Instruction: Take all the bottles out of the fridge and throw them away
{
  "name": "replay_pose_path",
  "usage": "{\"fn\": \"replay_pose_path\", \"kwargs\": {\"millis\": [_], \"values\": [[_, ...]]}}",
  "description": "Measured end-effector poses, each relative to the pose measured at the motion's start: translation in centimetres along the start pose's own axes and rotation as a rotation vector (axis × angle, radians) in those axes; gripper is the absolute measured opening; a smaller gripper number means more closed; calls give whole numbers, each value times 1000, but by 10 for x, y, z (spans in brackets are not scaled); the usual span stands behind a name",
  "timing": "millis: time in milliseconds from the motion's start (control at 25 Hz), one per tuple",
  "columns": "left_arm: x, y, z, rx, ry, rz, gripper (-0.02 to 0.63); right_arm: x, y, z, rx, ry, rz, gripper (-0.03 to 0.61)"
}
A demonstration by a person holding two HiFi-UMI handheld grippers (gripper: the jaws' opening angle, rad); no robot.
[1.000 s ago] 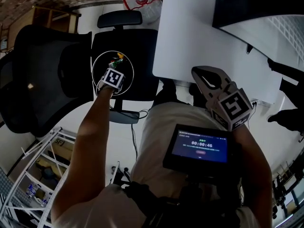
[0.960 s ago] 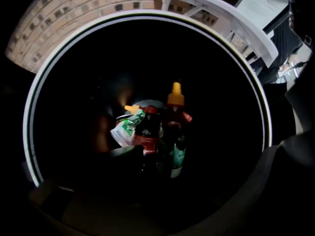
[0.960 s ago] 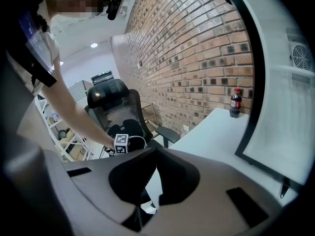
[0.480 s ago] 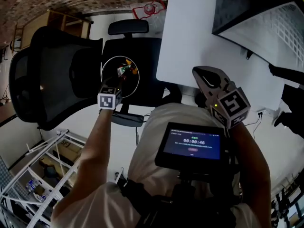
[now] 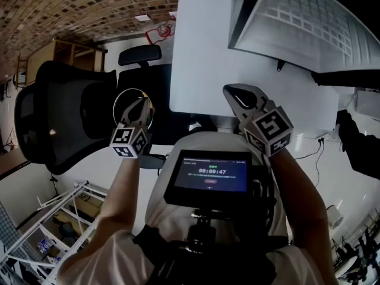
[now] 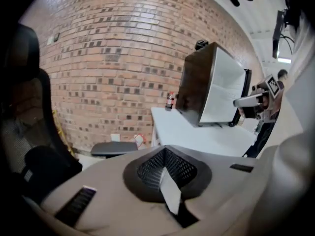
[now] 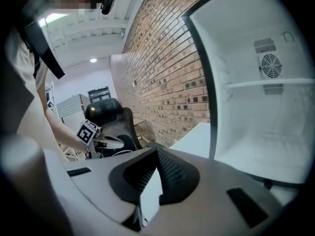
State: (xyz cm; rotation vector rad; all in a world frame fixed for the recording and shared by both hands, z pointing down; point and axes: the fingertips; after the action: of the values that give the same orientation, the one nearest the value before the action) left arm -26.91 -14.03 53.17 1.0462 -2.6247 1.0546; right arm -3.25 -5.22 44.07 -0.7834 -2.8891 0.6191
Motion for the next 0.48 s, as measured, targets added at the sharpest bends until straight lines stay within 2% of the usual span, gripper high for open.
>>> {"fn": "replay_pose_path", "kwargs": {"millis": [200,480], "values": [[-79,-30,43,-61,-60,-123,9,-38,37,-10,-21,-37,-79,6],[-177,-66,74,-72,-106,-281,9,-87,88,-20,-53,-68,-191,6]]}}
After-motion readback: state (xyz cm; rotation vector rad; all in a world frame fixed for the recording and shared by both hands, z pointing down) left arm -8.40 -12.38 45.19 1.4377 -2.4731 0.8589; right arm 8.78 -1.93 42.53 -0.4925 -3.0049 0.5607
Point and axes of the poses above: the fingertips, and each gripper's own axes: y backward along the fingers, x to its left, z out of its top, and after that the axes turned 15 degrees about y, right-handed
